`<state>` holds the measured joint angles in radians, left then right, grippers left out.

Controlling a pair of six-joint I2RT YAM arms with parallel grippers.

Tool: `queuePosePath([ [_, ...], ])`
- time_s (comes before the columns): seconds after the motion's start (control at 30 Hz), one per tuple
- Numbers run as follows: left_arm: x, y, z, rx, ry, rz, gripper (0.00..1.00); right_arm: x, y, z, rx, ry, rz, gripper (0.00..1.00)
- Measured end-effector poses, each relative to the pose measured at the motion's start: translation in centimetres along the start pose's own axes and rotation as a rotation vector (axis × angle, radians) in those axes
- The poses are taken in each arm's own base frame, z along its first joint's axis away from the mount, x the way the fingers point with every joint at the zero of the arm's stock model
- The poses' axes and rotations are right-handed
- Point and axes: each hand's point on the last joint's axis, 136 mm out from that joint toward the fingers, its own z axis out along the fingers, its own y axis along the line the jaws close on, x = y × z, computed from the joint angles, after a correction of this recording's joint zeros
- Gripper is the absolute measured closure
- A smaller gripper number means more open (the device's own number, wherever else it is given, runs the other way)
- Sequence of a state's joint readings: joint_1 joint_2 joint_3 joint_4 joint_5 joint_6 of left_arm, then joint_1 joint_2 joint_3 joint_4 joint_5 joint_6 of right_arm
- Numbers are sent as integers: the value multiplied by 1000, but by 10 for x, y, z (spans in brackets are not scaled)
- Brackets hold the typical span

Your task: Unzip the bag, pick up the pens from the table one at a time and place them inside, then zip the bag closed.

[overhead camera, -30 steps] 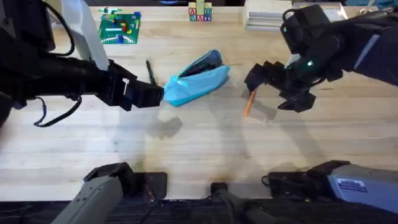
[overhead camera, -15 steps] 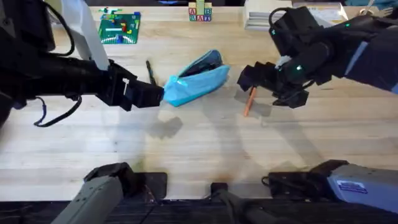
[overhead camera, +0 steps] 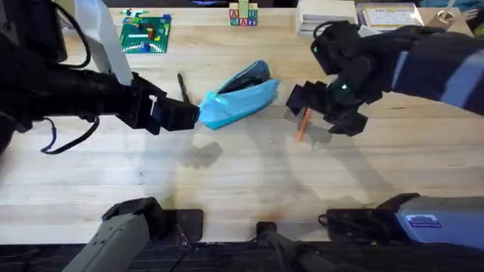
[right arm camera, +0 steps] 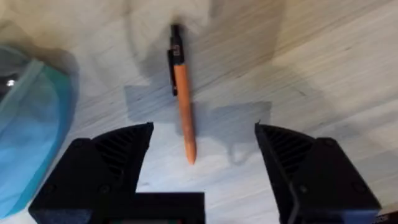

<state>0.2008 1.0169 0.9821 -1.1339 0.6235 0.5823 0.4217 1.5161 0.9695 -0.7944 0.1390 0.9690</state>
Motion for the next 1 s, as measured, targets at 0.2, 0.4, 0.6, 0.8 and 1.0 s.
queuePosePath([
  [0.2,0,0,0,0,0,0,6,6,-5,20,65,44,8,5],
  [0.4,0,0,0,0,0,0,6,6,-4,22,65,45,12,12],
  [0.6,0,0,0,0,0,0,6,5,-2,22,60,41,13,185],
  [0.8,0,0,0,0,0,0,6,4,-2,22,59,38,17,374],
  [1.0,0,0,0,0,0,0,6,2,1,22,49,28,18,513],
])
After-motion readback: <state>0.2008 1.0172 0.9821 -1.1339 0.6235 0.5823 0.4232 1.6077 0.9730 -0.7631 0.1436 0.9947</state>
